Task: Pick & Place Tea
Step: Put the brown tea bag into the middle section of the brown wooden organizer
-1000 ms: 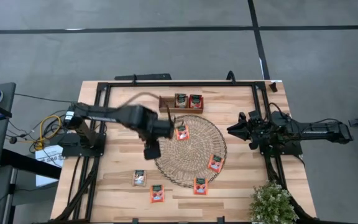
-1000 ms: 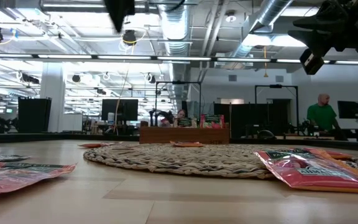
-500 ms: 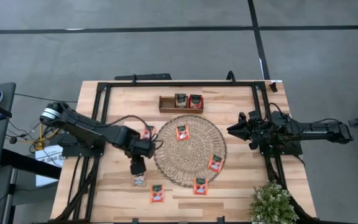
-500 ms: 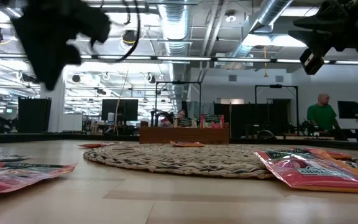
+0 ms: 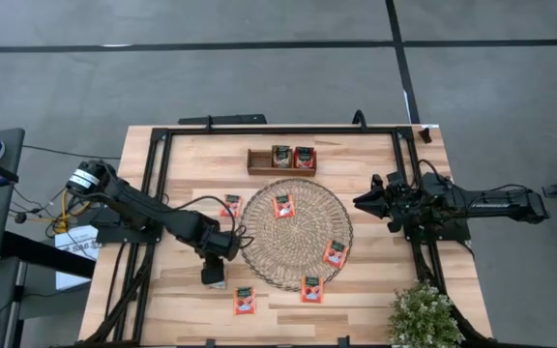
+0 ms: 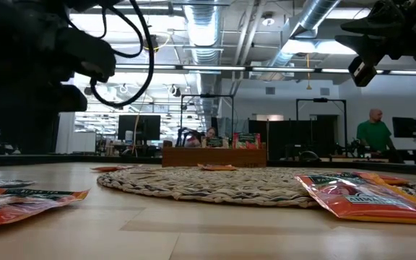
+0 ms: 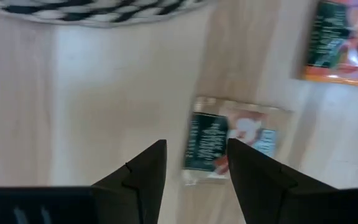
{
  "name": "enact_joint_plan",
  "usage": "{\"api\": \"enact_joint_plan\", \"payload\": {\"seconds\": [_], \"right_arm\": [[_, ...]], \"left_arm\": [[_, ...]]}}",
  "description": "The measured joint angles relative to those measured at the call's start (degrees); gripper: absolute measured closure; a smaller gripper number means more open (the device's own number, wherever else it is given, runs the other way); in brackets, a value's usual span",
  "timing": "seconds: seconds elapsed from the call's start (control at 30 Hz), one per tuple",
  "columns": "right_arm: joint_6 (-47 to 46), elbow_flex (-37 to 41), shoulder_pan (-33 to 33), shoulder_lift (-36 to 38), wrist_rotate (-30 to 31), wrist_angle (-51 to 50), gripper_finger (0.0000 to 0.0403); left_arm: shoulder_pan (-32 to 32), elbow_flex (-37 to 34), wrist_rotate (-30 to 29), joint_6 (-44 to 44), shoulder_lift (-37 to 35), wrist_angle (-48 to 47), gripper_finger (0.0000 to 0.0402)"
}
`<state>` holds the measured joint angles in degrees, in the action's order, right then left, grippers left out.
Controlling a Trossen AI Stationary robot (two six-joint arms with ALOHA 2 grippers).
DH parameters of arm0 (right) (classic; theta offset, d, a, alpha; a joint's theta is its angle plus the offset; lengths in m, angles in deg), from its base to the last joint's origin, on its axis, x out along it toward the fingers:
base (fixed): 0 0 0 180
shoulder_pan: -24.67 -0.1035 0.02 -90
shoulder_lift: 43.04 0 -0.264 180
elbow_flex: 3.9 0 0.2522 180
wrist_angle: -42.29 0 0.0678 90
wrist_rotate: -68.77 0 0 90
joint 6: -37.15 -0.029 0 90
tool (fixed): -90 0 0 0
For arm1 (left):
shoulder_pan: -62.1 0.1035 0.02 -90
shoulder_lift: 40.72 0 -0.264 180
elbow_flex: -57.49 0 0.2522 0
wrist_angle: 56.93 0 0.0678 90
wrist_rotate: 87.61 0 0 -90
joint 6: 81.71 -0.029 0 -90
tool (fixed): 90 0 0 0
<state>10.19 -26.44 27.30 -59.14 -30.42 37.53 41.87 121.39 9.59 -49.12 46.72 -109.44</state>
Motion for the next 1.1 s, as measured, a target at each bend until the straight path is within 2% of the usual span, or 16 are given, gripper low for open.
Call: {"api": "enact_joint_plan", "payload": {"seconds": [0.2,0.37,0.7,1.1], "right_arm": [[-0.02,0.00,0.00,0.00,0.02,0.00,0.0324],[-0.02,0.00,0.00,-0.02,0.04,-0.02,0.0324],[-0.02,0.00,0.00,-0.01,0.17,-0.15,0.0324],[-0.04,0.00,0.00,0.00,0.20,-0.02,0.0324]], "left_arm": [[-0.13,-1.74,2.50,0.24,0.69,2.65,0.0240],[-0.11,-3.55,1.71,1.14,0.92,5.20,0.0240],[-0.06,-3.38,2.64,0.05,7.37,7.12,0.0240],[-0.22,-3.58,-1.07,-0.13,7.28,7.09,0.0240]]}}
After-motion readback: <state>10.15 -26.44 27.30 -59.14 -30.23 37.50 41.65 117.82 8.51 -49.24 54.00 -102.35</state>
